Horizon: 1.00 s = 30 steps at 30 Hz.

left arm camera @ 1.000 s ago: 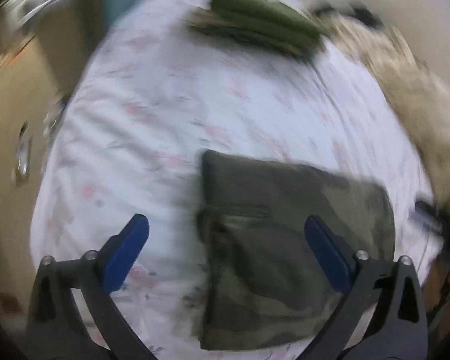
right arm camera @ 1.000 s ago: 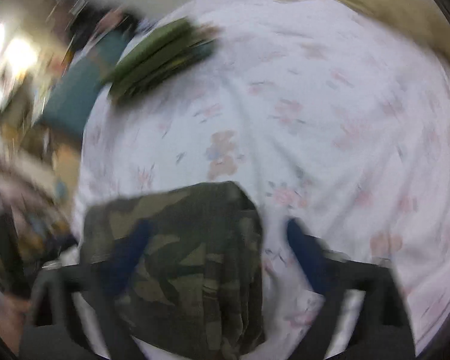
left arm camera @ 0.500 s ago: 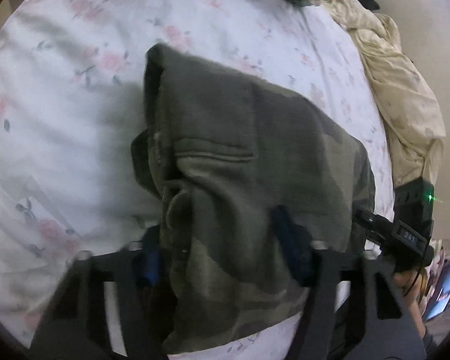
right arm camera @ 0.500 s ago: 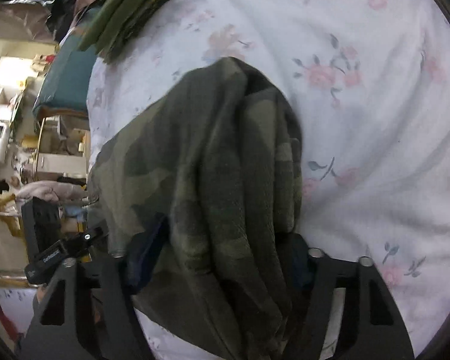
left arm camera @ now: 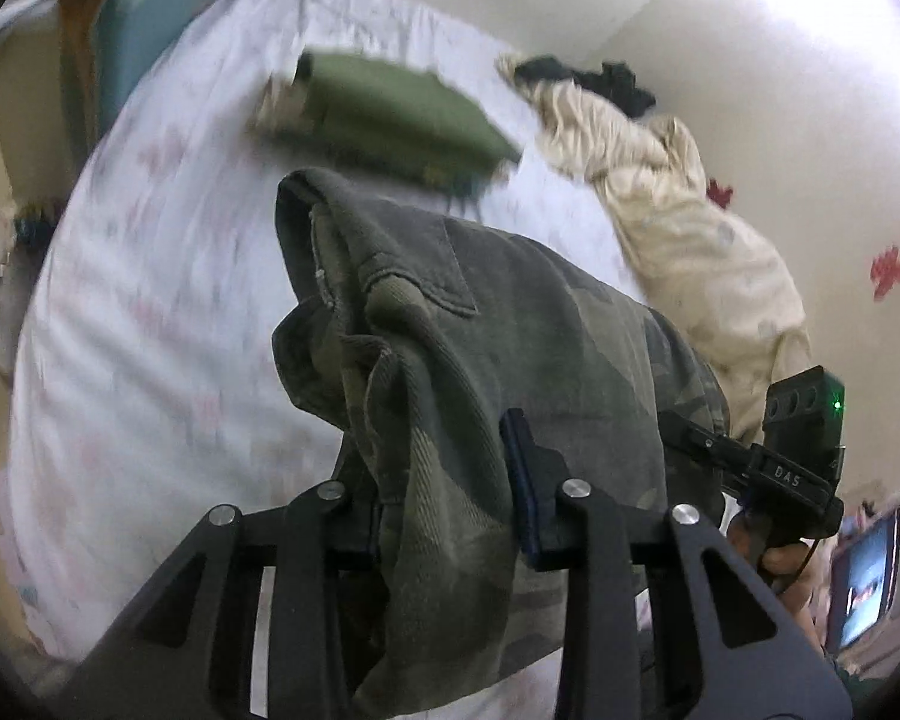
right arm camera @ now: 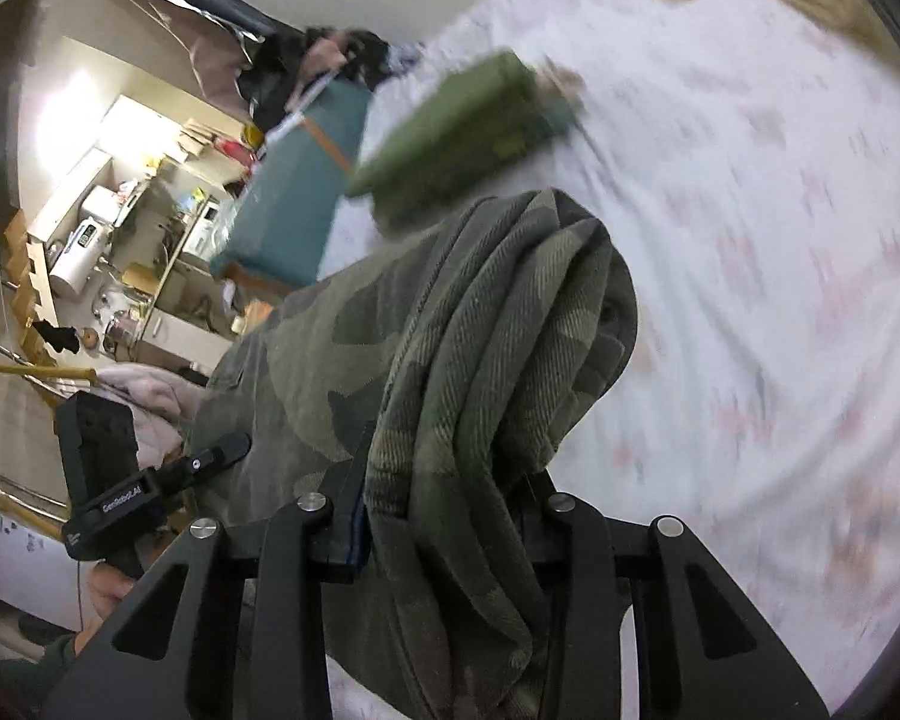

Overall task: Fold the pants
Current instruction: 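Carry the folded pants with both grippers onto the green clothes stack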

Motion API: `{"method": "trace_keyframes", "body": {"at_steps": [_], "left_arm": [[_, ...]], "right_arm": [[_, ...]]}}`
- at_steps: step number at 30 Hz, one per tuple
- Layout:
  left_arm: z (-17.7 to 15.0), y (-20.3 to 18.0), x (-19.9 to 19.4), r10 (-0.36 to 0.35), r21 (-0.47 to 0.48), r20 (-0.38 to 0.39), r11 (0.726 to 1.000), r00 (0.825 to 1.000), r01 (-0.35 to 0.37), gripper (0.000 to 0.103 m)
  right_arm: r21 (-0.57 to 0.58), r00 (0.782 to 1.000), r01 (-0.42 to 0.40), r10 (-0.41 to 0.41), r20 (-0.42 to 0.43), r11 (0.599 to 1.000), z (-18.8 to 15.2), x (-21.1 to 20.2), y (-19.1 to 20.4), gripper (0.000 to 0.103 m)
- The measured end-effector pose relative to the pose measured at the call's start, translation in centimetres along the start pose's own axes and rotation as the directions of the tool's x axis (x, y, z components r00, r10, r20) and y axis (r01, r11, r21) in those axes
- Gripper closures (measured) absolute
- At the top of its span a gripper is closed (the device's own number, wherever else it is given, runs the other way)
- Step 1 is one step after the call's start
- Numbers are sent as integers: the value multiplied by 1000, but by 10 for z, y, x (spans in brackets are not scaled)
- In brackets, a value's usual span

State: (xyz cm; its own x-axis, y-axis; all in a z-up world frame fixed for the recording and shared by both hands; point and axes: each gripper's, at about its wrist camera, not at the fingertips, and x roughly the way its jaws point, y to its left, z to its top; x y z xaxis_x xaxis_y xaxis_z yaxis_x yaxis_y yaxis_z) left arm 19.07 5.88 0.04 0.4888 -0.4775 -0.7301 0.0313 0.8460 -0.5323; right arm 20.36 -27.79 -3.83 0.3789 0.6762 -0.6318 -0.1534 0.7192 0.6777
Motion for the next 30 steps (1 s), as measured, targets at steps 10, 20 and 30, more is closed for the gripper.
{"method": "trace_keyframes", "body": {"at_steps": [10,20,30], "left_arm": [[258,20,74,79,-46,184,996,980,-72,75],[310,101,224,279,38,84,958,957,-283,55],[298,101,198,360,44,181,927,915,-373,20]], "right_arm": [[-150,993,79,-65,100,986,261,102,51,68],[-105,967,253,-255,-6,962,329,249,-19,59],[-128,962,273,-272,31,953,327,227,-31,24]]}}
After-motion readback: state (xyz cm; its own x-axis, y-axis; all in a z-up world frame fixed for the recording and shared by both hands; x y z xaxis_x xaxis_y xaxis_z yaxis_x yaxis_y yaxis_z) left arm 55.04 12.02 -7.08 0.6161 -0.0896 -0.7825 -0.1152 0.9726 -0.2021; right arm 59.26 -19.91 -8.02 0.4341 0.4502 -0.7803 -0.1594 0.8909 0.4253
